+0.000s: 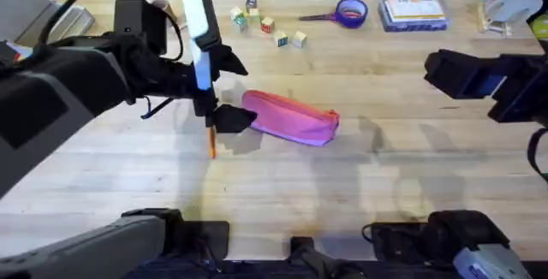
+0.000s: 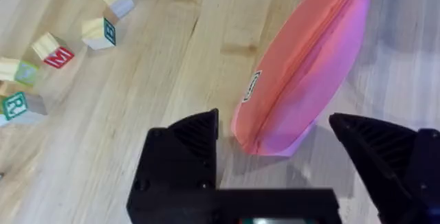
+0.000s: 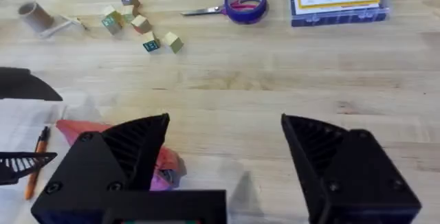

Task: Unzip the bag, pick up the pens from the table one at a time and place them inside, then zip the bag closed.

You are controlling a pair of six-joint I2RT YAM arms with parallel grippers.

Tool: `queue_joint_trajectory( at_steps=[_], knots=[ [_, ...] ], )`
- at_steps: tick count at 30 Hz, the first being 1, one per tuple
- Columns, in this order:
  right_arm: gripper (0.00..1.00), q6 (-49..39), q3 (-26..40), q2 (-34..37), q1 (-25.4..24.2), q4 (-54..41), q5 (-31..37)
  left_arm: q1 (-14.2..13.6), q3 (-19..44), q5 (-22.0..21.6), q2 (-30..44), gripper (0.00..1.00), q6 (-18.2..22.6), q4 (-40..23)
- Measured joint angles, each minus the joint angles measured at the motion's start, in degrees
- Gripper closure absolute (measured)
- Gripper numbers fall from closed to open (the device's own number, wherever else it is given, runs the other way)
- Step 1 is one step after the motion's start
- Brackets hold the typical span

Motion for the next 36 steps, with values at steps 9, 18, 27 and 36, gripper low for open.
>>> queue_joint_trajectory(
  at_steps=[9, 18, 27, 36],
  knots=[
    [0.004, 0.0, 0.02, -0.01, 0.0, 0.01, -0.01, 0.0, 0.0, 0.17, 3.34, 0.007, -0.01, -0.02],
    [0.005, -0.01, 0.02, -0.01, 0.0, -0.01, -0.01, 0.0, 0.0, 0.33, 3.99, 0.007, 0.0, -0.15],
    [0.004, -0.02, 0.02, -0.01, 0.0, 0.01, -0.01, 0.0, 0.0, 0.5, 8.74, 0.042, 0.01, 0.09],
    [0.004, 0.0, 0.02, -0.01, 0.0, 0.01, -0.01, 0.09, 0.07, 0.29, 8.74, 0.939, 0.33, 0.42]
  ],
)
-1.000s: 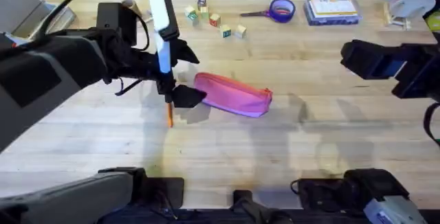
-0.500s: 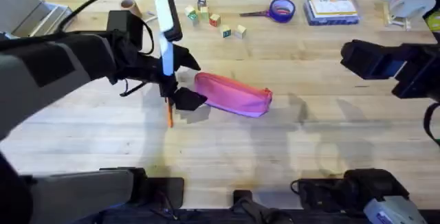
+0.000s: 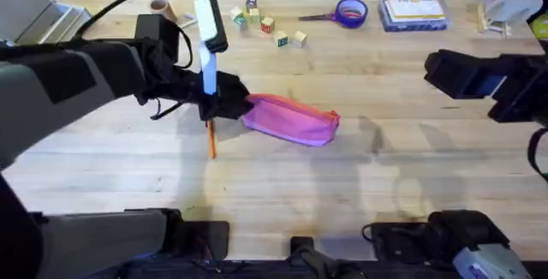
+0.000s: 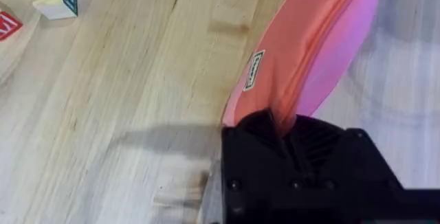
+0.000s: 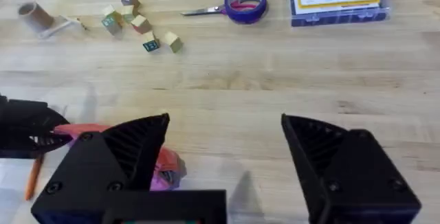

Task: Unzip the bag, pick up the pens from the table one at a time and place them inside, then zip the bag closed.

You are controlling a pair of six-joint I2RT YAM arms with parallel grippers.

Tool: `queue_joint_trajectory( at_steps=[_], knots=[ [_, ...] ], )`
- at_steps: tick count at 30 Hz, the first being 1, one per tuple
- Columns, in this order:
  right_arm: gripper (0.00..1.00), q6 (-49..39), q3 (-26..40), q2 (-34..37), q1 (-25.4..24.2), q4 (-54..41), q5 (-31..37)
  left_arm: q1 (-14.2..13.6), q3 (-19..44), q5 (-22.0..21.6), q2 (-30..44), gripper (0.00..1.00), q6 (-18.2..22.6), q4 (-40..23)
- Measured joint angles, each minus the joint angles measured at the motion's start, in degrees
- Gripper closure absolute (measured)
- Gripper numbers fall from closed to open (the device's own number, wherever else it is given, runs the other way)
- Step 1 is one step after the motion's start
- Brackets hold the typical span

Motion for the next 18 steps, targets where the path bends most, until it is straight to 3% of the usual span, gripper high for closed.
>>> queue_joint_trajectory(
  at_steps=[8, 18],
  knots=[
    [0.004, 1.23, 0.0, 0.0, 0.0, -0.65, -0.7, -0.05, 0.0, 0.03, -0.01, 0.96, -0.02, -0.01],
    [0.005, 3.73, 0.0, 1.62, 0.0, -3.39, -11.84, -0.05, 0.0, 0.04, 0.0, 0.958, -0.01, -0.03]
  ],
)
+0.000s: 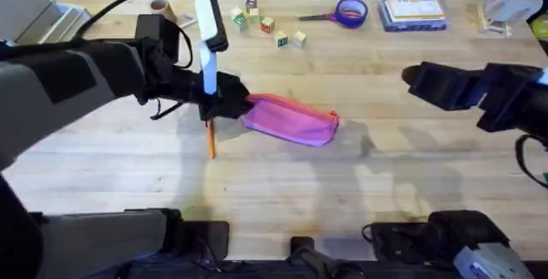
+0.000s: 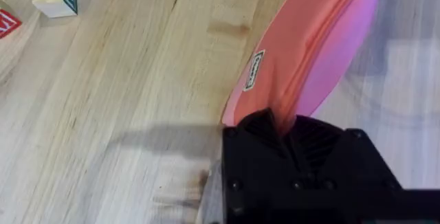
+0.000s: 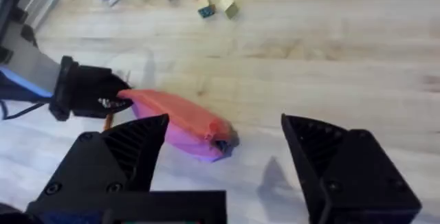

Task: Unzip the bag, pick up the pens from the table one at a time and place them inside, then zip the bag closed.

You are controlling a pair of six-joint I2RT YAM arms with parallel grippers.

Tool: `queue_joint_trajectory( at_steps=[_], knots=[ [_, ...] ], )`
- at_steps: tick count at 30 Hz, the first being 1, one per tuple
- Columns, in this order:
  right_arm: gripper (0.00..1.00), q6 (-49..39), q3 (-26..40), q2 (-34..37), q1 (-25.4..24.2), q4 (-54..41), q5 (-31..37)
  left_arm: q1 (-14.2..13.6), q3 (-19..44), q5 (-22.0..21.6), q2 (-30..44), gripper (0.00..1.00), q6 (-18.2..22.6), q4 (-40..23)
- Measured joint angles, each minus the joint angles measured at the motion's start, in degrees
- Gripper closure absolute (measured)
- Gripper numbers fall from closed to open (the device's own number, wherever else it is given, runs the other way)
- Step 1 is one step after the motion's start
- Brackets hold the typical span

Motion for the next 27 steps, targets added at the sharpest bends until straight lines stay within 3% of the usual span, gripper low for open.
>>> queue_joint_trajectory(
  at_steps=[10, 27],
  knots=[
    [0.005, 2.54, 0.0, 7.91, 0.0, -4.57, -10.16, 0.0, 0.0, 0.0, 0.0, 0.958, 0.02, 0.0],
    [0.004, 4.27, 0.0, 18.04, 0.0, -4.33, -11.11, 0.0, 0.0, 0.0, 0.0, 0.958, 0.0, 0.31]
  ],
)
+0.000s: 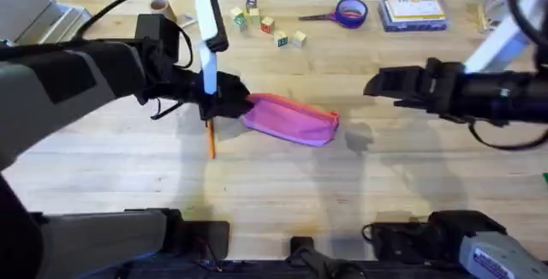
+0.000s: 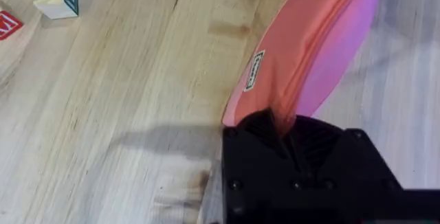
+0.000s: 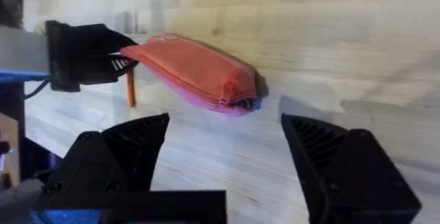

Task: Unzip the bag, pick up the pens from the table one at a time and place them inside, then zip the bag closed.

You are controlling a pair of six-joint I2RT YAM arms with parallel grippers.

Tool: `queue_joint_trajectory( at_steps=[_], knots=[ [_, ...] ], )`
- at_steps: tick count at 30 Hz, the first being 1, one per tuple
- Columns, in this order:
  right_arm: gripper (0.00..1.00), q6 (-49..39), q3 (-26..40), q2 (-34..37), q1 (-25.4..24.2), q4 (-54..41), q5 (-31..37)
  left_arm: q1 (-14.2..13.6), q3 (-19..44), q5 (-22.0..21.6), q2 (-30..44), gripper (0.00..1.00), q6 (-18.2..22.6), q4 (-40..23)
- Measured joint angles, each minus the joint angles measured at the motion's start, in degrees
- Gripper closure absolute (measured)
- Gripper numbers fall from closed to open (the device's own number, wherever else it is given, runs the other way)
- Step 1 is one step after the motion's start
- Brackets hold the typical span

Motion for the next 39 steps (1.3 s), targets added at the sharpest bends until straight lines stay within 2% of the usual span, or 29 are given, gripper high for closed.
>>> queue_joint_trajectory(
  at_steps=[8, 10, 12, 13, 20, 31, 33, 39],
  knots=[
    [0.004, 5.25, 0.01, 12.34, 0.22, 3.53, -0.16, 0.0, 0.0, 0.0, 0.0, 0.958, 0.0, 0.0],
    [0.004, 5.91, 0.0, 13.44, 1.18, 4.18, -0.15, 0.0, 0.0, 0.0, 0.0, 0.958, 0.0, 0.0],
    [0.004, 6.21, 0.0, 14.22, 3.09, 5.4, -0.13, 0.0, 0.0, 0.0, 0.0, 0.958, 0.0, 0.0],
    [0.004, 6.64, 0.0, 14.98, 6.83, 8.13, 1.01, 0.0, 0.0, 0.0, 0.0, 0.958, 0.0, 0.02],
    [0.004, 6.99, 0.0, 17.56, 15.44, 10.6, 8.47, 0.0, 0.0, 0.0, -0.01, 0.958, 0.0, 0.0],
    [0.005, 9.73, 0.0, 25.4, 16.65, 12.77, 11.48, 0.0, 0.0, 0.0, -0.02, 0.958, 0.0, 0.02],
    [0.035, 10.24, 0.0, 26.35, 16.66, 12.79, 11.47, 0.0, 0.0, 0.0, 0.0, 0.958, 0.0, 0.01],
    [0.211, 10.97, 0.0, 27.36, 16.72, 13.08, 11.21, 0.0, 0.0, 0.0, 0.0, 0.958, 0.0, 0.02]
  ],
)
